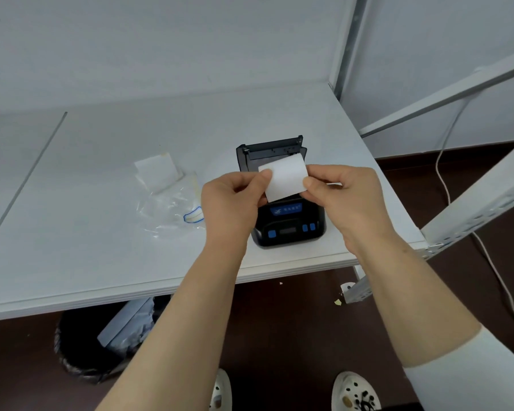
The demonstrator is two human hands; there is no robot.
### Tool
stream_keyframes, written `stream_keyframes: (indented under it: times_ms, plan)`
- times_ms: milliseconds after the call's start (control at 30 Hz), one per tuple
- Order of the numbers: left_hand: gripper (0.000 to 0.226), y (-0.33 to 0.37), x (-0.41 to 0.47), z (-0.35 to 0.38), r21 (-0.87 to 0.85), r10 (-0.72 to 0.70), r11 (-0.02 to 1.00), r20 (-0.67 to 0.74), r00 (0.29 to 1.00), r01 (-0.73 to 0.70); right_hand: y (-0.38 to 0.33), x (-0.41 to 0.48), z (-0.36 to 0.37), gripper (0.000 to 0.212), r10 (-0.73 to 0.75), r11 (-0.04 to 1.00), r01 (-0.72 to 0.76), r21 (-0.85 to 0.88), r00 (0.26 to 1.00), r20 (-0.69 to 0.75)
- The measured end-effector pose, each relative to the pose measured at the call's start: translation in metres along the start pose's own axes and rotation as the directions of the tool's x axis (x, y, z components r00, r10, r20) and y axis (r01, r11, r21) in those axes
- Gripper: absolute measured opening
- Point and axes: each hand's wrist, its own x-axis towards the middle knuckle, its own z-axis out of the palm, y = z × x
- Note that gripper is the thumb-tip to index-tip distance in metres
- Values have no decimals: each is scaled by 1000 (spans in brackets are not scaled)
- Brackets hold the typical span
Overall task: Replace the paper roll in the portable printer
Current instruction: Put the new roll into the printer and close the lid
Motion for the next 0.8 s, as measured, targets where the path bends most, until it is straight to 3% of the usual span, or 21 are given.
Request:
stream_keyframes:
  times_ms: [133,200,333,600,733,800]
  plan:
    - [19,-1,6,1,58,42,998,-30,999,-40,2,6,3,23,51,996,-49,-76,998,25]
    - [16,-4,11,1,85,52,995,-35,998,-49,1,10,6,36,84,995,-83,-49,996,20]
    - [15,-10,15,4,126,75,990,-46,996,-69,0,14,14,55,-51,972,28,-233,994,-93]
    - [3,-19,25,8,216,78,974,-45,996,-67,12,22,20,30,-128,898,77,-434,988,-89]
    - [15,-19,26,10,253,66,966,-34,997,-55,13,25,18,17,-152,834,80,-546,984,-88]
    - [11,-19,26,10,275,88,959,-41,995,-73,14,25,20,25,-153,797,83,-598,986,-68]
